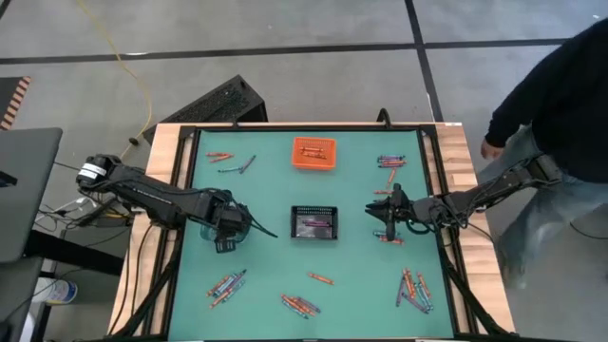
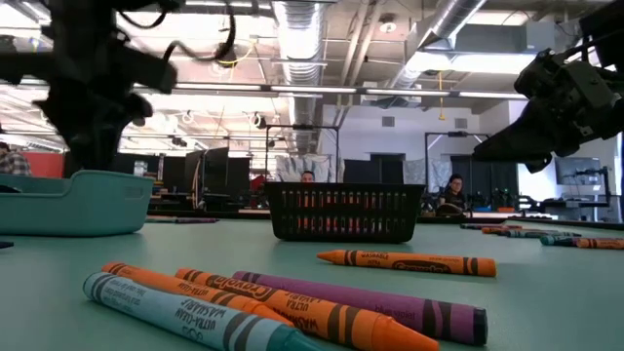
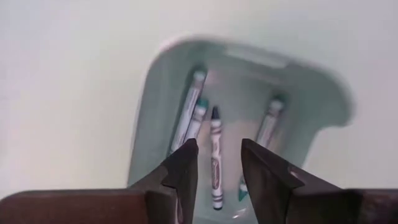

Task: Sort crayons
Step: Put the orange crayon into the orange bin

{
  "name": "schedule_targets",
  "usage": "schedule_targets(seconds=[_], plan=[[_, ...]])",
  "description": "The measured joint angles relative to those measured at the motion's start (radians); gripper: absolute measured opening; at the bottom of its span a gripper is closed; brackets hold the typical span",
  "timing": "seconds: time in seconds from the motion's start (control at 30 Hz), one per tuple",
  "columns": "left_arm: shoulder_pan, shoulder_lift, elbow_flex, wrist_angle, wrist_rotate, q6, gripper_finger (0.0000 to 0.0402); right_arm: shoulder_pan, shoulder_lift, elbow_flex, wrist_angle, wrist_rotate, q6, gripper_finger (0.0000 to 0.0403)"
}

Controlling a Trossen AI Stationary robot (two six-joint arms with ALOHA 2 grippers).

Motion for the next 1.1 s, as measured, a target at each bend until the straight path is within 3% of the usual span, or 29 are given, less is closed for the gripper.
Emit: schedule_targets(seconds=[0.1, 0.33, 0.5, 0.87, 1.1], plan=[[-0.005, -0.010, 0.040, 0.009, -0.021, 0.032, 0.0112, 0.000, 0.000, 0.000, 0.000, 0.000, -0.007, 0.0074], [-0.119, -0.200, -0.007, 0.206, -0.260, 0.108, 0.0107, 0.000, 0.000, 0.001, 0.021, -0.007, -0.005, 0.0074], [-0.193, -0.397, -0.143, 0.443, -0.363, 0.200, 0.0106, -0.028, 0.000, 0.098, -0.143, -0.202, -0.060, 0.0074], [-0.191, -0.729, -0.604, 1.120, -0.333, 0.505, 0.0106, -0.193, 0.035, 0.441, -0.937, -0.220, -0.084, 0.0074], [-0.182, -0.877, -0.706, 1.232, -0.271, 0.586, 0.0106, -0.417, 0.177, 0.464, -0.943, -0.383, -0.159, 0.0074]])
